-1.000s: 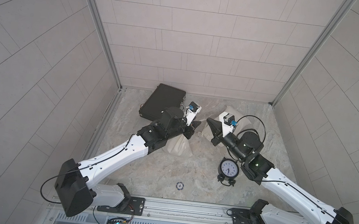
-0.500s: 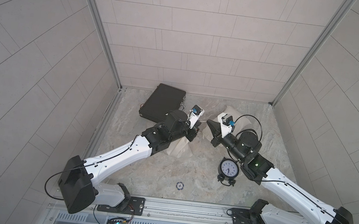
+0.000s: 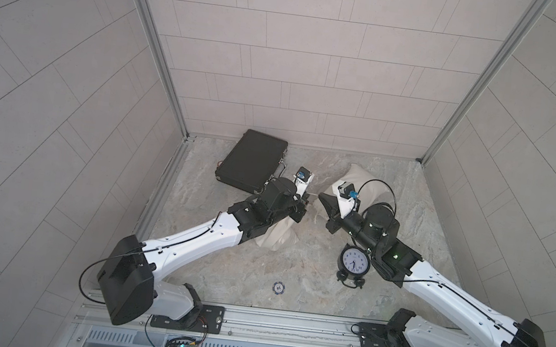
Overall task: Close the soil bag
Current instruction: Frap the soil bag at the center of the board.
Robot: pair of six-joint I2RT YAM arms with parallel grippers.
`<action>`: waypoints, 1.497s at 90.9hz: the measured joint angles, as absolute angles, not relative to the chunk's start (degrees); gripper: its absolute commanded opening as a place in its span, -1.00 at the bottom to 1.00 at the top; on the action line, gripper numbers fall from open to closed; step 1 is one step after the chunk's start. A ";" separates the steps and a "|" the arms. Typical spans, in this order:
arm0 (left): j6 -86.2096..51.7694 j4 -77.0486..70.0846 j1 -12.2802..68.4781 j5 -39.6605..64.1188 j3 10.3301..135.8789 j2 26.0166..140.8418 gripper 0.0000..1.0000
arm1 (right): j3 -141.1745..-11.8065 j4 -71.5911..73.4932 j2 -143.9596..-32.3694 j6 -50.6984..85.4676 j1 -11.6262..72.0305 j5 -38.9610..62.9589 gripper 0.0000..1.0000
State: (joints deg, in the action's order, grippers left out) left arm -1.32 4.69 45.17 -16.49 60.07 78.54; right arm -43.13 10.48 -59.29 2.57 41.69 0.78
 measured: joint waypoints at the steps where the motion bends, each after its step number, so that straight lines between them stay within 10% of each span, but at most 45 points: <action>1: -1.39 4.82 45.17 -16.78 60.10 78.63 -0.63 | -43.11 10.48 -59.27 2.57 41.63 0.75 -1.00; 83: -9.61 8.58 43.68 -23.86 58.83 80.79 -0.44 | -42.09 10.13 -58.17 2.61 39.99 1.52 -1.00; 103: -10.00 10.63 41.47 -26.76 56.23 78.35 -0.91 | -42.59 11.57 -59.72 2.59 39.48 1.98 -1.00; 136: -13.17 18.92 28.14 -34.68 52.64 70.63 -0.91 | -51.64 11.09 -68.90 2.46 38.28 3.86 0.22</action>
State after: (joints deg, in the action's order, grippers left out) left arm -13.17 18.92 28.14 -34.68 52.64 70.63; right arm -51.64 11.09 -68.90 2.46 38.28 3.86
